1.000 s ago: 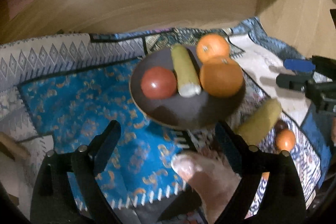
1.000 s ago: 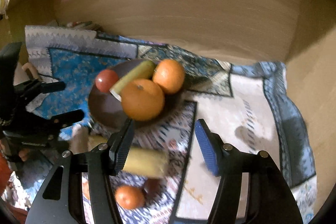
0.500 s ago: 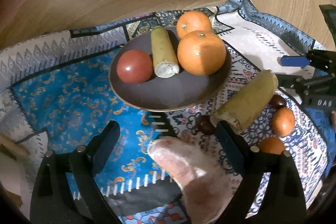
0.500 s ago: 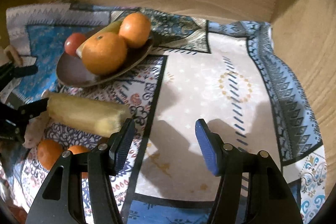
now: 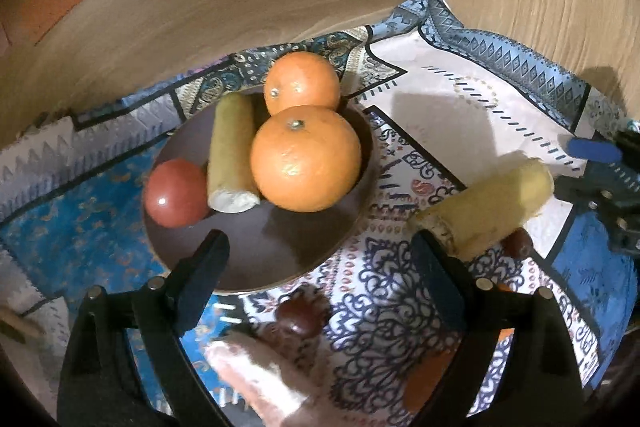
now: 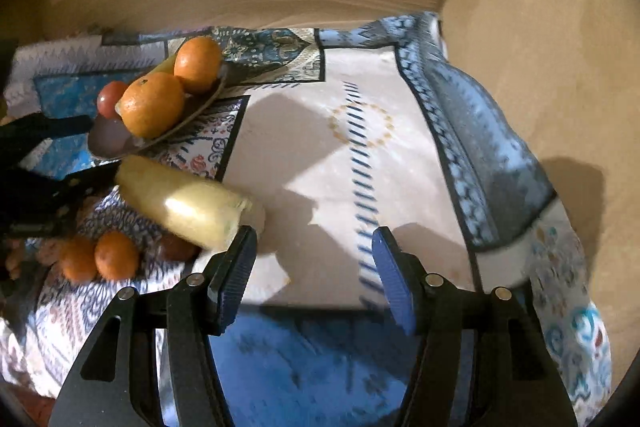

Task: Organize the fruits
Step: 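Grasp the banana with the right tool while the left tool grasps the pink pomelo segment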

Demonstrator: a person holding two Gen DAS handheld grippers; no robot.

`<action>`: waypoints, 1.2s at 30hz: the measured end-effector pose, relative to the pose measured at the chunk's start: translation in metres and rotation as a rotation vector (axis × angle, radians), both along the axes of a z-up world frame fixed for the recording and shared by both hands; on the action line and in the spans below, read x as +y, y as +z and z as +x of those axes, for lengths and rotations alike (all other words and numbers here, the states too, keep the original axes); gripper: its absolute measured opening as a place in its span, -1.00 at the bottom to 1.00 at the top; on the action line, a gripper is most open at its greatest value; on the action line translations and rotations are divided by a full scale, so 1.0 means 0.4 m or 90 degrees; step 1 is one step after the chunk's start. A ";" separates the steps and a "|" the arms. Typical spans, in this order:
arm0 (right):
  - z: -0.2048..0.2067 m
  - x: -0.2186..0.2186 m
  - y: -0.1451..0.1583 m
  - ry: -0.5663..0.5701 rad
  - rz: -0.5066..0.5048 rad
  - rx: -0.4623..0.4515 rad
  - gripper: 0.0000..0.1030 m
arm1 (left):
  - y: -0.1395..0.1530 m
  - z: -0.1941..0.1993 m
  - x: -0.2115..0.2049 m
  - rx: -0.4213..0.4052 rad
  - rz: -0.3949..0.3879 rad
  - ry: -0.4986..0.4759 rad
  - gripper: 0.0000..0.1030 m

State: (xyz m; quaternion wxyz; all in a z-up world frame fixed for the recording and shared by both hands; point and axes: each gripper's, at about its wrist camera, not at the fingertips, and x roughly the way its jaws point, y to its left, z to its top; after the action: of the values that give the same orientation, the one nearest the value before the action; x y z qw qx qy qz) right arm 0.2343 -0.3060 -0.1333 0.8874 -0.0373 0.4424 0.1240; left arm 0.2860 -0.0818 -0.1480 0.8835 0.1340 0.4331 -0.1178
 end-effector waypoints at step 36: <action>0.113 0.292 -0.049 0.219 -0.100 0.055 0.59 | -0.047 -0.191 0.197 0.040 -0.158 0.108 0.44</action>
State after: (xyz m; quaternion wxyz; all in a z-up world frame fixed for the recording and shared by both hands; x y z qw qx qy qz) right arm 0.2795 -0.1894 -0.1528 0.8276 -0.1760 0.4756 0.2407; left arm 0.2097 -0.0032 -0.1667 0.8862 -0.0168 0.4522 -0.0992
